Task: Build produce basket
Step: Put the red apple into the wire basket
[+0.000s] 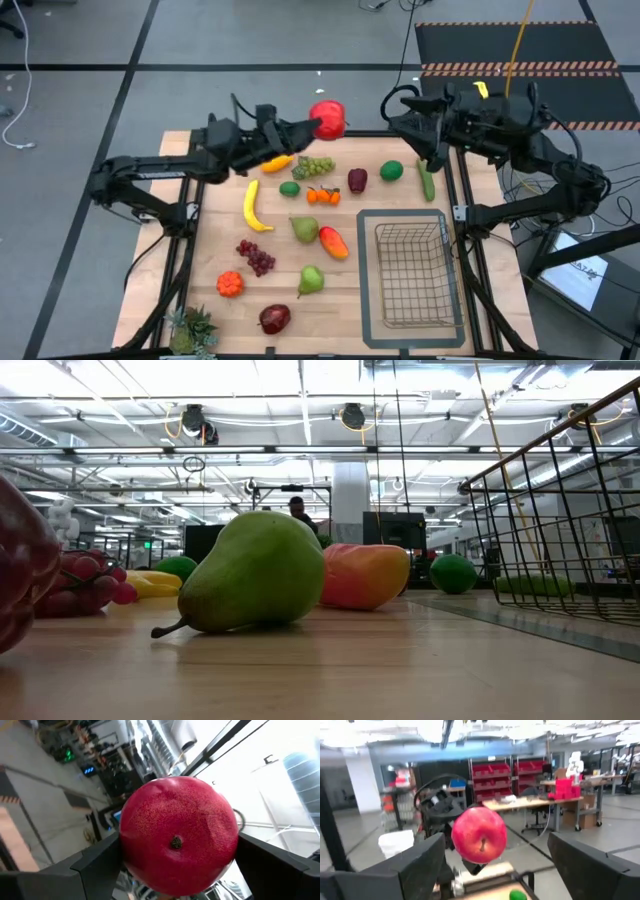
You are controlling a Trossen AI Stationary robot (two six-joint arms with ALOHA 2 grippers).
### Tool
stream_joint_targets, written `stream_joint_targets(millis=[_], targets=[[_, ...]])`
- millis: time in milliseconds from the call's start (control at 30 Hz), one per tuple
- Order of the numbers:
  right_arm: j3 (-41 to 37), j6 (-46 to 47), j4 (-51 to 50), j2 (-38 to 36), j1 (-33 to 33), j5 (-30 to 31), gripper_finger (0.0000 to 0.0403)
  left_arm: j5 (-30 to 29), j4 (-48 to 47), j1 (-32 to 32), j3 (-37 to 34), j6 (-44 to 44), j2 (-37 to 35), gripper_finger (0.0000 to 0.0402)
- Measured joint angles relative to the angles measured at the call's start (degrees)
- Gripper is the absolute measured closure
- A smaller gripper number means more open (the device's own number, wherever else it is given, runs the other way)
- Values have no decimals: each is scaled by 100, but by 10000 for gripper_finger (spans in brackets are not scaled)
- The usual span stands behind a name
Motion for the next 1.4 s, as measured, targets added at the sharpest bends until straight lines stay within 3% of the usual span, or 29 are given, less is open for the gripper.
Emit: stream_joint_targets(millis=[233,467,667,1100,1400], targets=[[0,-227,-903,-30,340,-39,46,2,23,-225,-2,-480,274,50],[0,295,-948,-21,529,-85,30,0,2,-385,-2,-459,442,50],[2,143,-1287,78,541,-74,8,-436,16,-442,-2,-131,428,50],[0,149,-1318,640,508,-95,128,-554,-23,-467,-2,167,430,50],[0,244,-1020,837,371,-90,191,-553,-31,-670,-2,321,430,50]])
